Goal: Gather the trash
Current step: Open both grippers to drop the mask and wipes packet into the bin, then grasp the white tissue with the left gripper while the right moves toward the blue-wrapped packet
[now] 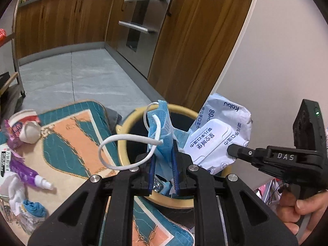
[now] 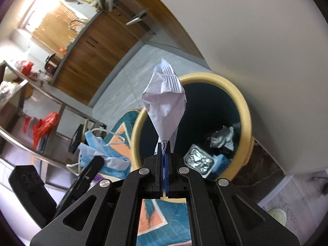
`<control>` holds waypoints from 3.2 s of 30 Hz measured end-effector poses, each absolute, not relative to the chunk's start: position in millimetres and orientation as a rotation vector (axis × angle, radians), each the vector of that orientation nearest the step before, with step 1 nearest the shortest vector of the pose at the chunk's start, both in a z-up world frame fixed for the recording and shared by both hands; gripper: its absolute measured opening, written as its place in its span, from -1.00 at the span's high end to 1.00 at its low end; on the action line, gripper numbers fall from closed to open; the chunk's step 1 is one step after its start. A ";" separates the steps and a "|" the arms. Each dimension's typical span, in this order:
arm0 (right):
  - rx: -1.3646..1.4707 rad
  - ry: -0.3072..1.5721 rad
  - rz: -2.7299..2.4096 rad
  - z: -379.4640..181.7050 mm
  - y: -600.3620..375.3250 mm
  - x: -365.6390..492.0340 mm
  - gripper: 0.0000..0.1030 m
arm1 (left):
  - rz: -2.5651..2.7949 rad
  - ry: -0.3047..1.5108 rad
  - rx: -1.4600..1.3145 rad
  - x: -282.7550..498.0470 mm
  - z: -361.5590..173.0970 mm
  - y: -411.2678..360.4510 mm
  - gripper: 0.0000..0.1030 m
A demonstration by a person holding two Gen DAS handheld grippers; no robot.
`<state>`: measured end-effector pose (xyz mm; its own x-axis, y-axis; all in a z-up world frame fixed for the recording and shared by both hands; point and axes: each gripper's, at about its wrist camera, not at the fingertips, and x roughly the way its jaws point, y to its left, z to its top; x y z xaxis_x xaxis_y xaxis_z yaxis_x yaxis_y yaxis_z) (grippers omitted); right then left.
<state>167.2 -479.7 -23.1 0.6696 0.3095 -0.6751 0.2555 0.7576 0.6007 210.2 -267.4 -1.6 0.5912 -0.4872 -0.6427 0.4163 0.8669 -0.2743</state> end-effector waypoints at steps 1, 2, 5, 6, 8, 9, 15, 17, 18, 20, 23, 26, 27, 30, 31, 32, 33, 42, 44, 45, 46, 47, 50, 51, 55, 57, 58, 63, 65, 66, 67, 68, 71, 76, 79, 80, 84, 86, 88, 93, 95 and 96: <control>0.733 0.863 0.030 -24.0 -479.3 168.0 0.96 | -0.525 0.795 -0.092 212.2 -7.1 -269.7 0.73; 0.728 0.871 0.024 -25.5 -479.0 168.9 0.96 | -0.523 0.811 -0.089 213.7 -12.8 -271.8 0.73; 0.714 0.899 0.004 -30.3 -477.8 170.2 0.96 | -0.520 0.863 -0.082 214.6 -29.2 -278.1 0.73; 0.712 0.909 -0.005 -32.4 -477.8 170.4 0.96 | -0.521 0.878 -0.081 214.5 -33.5 -280.1 0.73; 0.716 0.930 -0.027 -37.0 -479.5 170.4 0.96 | -0.524 0.914 -0.069 215.5 -44.2 -286.0 0.73; 0.719 0.935 -0.034 -38.2 -480.0 170.3 0.95 | -0.526 0.925 -0.063 215.1 -47.4 -288.6 0.73; 0.748 0.962 -0.059 -46.6 -486.2 167.6 0.95 | -0.529 0.958 -0.048 215.8 -56.1 -295.4 0.73; 0.762 0.967 -0.068 -47.2 -487.3 167.5 0.94 | -0.525 0.968 -0.039 216.9 -56.9 -295.8 0.66; 0.768 0.969 -0.070 -47.1 -486.6 168.2 0.93 | -0.521 0.970 -0.035 216.6 -56.5 -295.4 0.64; 0.780 0.975 -0.075 -48.8 -488.1 167.4 0.88 | -0.518 0.977 -0.034 216.2 -56.0 -292.9 0.57; 0.787 0.980 -0.083 -48.8 -487.8 168.2 0.83 | -0.518 0.980 -0.033 213.2 -54.2 -289.7 0.41; 0.798 0.979 -0.074 -48.6 -487.4 169.3 0.74 | -0.521 0.978 -0.046 211.7 -53.8 -284.6 0.12; 0.796 0.977 -0.069 -48.2 -487.4 169.7 0.73 | -0.521 0.974 -0.047 210.8 -52.9 -283.5 0.03; 0.793 0.956 -0.038 -43.7 -481.8 172.1 0.73 | -0.519 0.963 -0.041 208.4 -50.5 -279.8 -0.03; 0.789 0.952 -0.030 -42.5 -481.0 172.6 0.73 | -0.520 0.962 -0.041 207.8 -49.7 -278.5 -0.03; 0.789 0.947 -0.014 -41.2 -479.1 173.8 0.73 | -0.519 0.960 -0.041 207.3 -48.3 -276.5 -0.03; 0.793 0.942 0.004 -40.7 -477.8 174.7 0.73 | -0.518 0.956 -0.042 206.5 -47.0 -275.2 -0.05; 0.820 0.922 0.014 -37.7 -478.7 174.3 0.57 | -0.510 0.913 -0.046 197.9 -29.8 -260.1 -0.10; 0.819 0.923 0.017 -38.0 -478.4 174.1 0.57 | -0.508 0.905 -0.051 195.3 -26.2 -256.1 -0.12; 0.819 0.922 0.015 -38.0 -478.6 173.9 0.57 | -0.505 0.903 -0.053 194.3 -24.8 -254.7 -0.17; 0.818 0.922 0.016 -37.7 -478.3 174.1 0.56 | -0.504 0.898 -0.055 193.0 -23.2 -252.8 -0.21; 0.818 0.921 0.017 -37.2 -478.0 174.3 0.49 | -0.505 0.889 -0.059 190.9 -21.1 -250.1 -0.29; 0.810 0.918 0.015 -36.1 -475.8 174.4 0.28 | -0.503 0.872 -0.067 184.5 -15.5 -242.9 -0.34; 0.807 0.916 0.017 -35.9 -474.6 174.6 0.25 | -0.500 0.864 -0.069 182.5 -13.4 -239.9 -0.38; 0.786 0.920 0.024 -34.2 -469.2 176.4 -0.01 | -0.481 0.832 -0.091 175.4 -7.3 -223.7 -0.53; 0.765 0.913 0.028 -31.7 -464.6 176.9 -0.20 | -0.468 0.824 -0.092 171.8 -6.6 -215.8 -0.62; 0.754 0.913 0.031 -30.6 -462.6 177.6 -0.26 | -0.458 0.816 -0.092 168.7 -6.1 -209.3 -0.65; 0.683 0.911 0.049 -24.6 -446.6 180.8 -0.40 | -0.409 0.804 -0.100 157.9 -7.3 -180.0 -0.69; 0.651 0.911 0.055 -22.6 -439.7 182.3 -0.43 | -0.382 0.804 -0.116 153.9 -9.6 -164.1 -0.69; 0.634 0.911 0.057 -21.7 -436.2 183.1 -0.43 | -0.373 0.805 -0.121 152.6 -10.7 -157.4 -0.69; 0.616 0.912 0.062 -21.4 -432.8 183.8 -0.44 | -0.354 0.804 -0.127 150.4 -12.7 -147.1 -0.69; 0.604 0.913 0.067 -20.8 -429.6 184.7 -0.44 | -0.339 0.803 -0.131 148.7 -13.8 -139.9 -0.69; 0.557 0.918 0.085 -19.3 -419.2 186.5 -0.44 | -0.295 0.803 -0.151 143.2 -19.0 -114.9 -0.69; 0.519 0.930 0.105 -18.7 -406.2 188.0 -0.46 | -0.218 0.815 -0.183 135.3 -30.8 -74.4 -0.69; 0.502 0.935 0.115 -19.5 -398.7 187.8 -0.51 | -0.178 0.823 -0.206 133.8 -37.5 -53.8 -0.69; 0.494 0.937 0.120 -19.5 -395.9 188.0 -0.51 | -0.169 0.825 -0.212 133.7 -38.8 -50.5 -0.68; 0.456 0.952 0.143 -21.2 -379.9 188.7 -0.51 | -0.140 0.836 -0.232 135.5 -44.1 -34.2 -0.67; 0.435 0.961 0.156 -22.4 -370.5 189.2 -0.51 | -0.132 0.843 -0.240 137.6 -46.8 -28.8 -0.66; 0.407 0.972 0.176 -23.6 -359.0 189.9 -0.51 | -0.123 0.843 -0.258 139.7 -48.3 -22.8 -0.66; 0.346 0.993 0.225 -26.5 -330.2 190.7 -0.51 | -0.106 0.825 -0.253 150.9 -43.8 -14.7 -0.65; 0.321 1.004 0.248 -28.7 -316.7 191.1 -0.51 | -0.101 0.821 -0.237 158.9 -42.2 -11.5 -0.58; 0.307 1.011 0.261 -30.2 -309.1 191.4 -0.51 | -0.099 0.824 -0.229 162.6 -42.5 -10.3 -0.55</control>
<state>191.4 -309.1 -30.2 0.5065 0.3532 -0.7866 -0.0723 0.9264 0.3695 162.6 -10.3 -42.5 0.6766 -0.1756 -0.7151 -0.0014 0.9708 -0.2398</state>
